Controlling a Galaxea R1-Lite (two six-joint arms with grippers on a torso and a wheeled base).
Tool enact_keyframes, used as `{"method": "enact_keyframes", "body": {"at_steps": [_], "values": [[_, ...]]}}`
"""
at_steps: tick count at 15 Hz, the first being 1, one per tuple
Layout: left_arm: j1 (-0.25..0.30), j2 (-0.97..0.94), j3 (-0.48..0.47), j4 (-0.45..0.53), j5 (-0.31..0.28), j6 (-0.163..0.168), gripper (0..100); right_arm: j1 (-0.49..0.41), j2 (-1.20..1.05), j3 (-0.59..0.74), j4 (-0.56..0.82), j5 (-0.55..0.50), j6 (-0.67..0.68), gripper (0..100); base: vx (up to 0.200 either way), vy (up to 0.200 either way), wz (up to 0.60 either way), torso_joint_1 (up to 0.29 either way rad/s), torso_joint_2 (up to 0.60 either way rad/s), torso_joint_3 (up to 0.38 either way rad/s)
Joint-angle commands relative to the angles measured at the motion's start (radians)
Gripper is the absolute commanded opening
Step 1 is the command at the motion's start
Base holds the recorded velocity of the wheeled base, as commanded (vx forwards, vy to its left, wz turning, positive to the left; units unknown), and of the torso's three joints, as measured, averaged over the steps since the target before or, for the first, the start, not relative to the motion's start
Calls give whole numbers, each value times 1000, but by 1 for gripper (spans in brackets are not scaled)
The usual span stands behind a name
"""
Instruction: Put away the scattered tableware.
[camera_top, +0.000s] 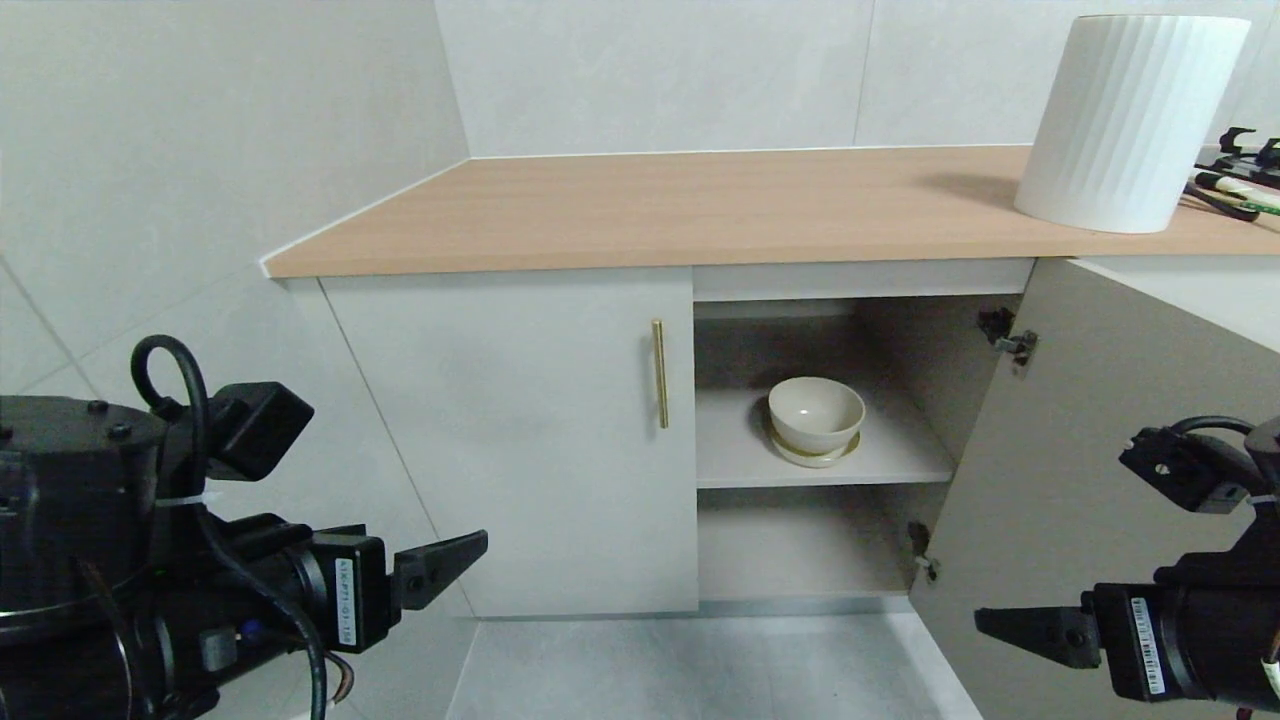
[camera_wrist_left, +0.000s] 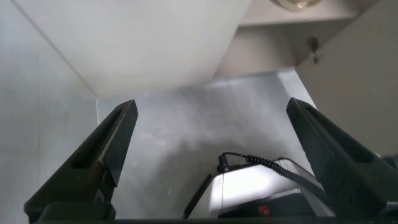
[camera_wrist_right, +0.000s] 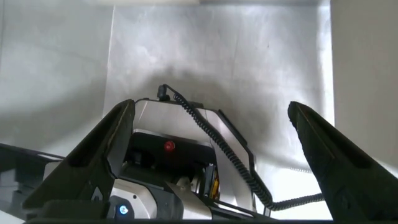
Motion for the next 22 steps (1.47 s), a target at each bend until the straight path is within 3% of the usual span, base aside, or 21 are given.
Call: {"method": "enact_keyframes", "body": {"at_steps": [1, 7, 17, 22], "values": [[0, 4, 1, 0, 1, 0, 100, 2, 4, 5, 0, 0, -3, 100, -200, 0, 0, -7, 2, -2], [-1, 4, 5, 0, 1, 1, 100, 2, -1, 14, 0, 0, -20, 100, -200, 0, 0, 2, 4, 1], [-1, 4, 5, 1, 2, 1, 100, 2, -5, 17, 2, -3, -23, 100, 0, 0, 0, 0, 0, 0], [-3, 3, 5, 3, 4, 3, 100, 2, -45, 22, 74, -40, -82, 100, 0, -200, 0, 1, 1, 0]]}}
